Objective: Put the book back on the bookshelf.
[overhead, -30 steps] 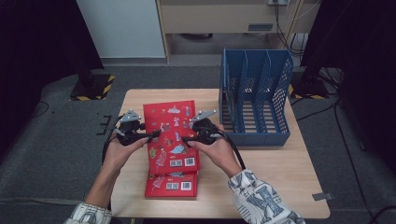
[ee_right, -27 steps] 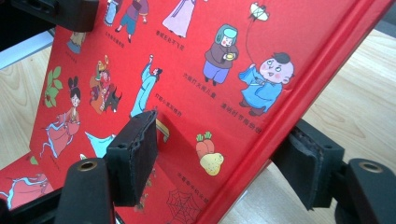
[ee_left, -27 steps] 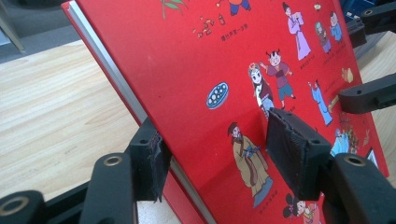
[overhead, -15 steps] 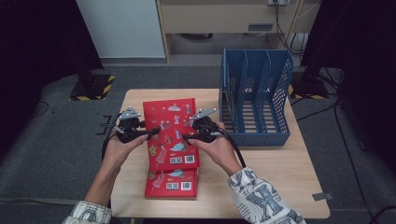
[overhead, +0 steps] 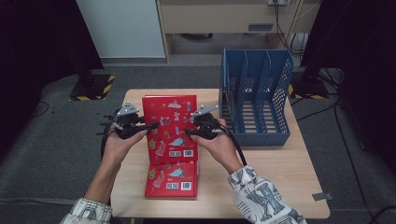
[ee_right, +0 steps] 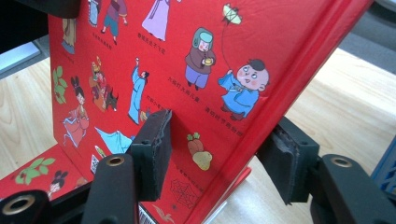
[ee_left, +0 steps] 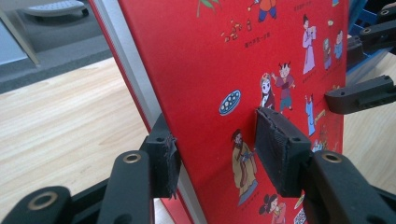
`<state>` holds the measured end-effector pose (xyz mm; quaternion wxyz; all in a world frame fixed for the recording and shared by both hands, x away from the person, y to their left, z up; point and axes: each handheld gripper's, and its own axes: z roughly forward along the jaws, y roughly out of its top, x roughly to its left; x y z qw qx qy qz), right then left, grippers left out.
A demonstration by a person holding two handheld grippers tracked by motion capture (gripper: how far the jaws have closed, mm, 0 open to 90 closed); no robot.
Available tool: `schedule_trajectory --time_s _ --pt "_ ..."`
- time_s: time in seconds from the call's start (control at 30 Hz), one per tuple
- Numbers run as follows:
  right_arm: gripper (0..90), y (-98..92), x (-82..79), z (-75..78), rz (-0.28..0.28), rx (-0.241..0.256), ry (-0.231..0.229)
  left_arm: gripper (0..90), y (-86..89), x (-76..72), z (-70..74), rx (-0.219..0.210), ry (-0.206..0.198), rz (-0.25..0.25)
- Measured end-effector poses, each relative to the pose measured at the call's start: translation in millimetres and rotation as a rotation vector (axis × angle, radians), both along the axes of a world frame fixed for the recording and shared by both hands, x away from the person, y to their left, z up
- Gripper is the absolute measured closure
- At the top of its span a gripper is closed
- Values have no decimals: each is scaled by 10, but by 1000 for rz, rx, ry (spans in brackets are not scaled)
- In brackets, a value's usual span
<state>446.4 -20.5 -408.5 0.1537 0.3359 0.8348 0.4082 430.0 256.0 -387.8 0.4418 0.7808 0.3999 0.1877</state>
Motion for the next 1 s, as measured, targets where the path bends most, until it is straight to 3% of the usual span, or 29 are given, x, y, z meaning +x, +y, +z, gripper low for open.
schedule_trajectory --time_s 0.17,0.3,0.4,0.57,0.8,0.9,1.0 --pt "452 -1 37 2 -10 3 -7 524 7 46 21 -10 -5 1" --pt "451 5 73 38 -24 4 -24 543 3 73 91 -23 -40 9" --pt "452 20 93 54 -29 -9 -40 544 -11 85 133 -10 -59 12" --pt "470 2 68 45 -22 -10 -46 539 -10 63 126 3 -58 4" --pt "494 -14 -64 67 -1 8 -67 520 17 -100 98 18 -72 3" --pt "504 -26 -158 88 32 34 -75 516 66 -217 73 3 -69 4" --pt "502 -3 -271 126 66 29 -85 497 98 -327 36 15 -73 4"
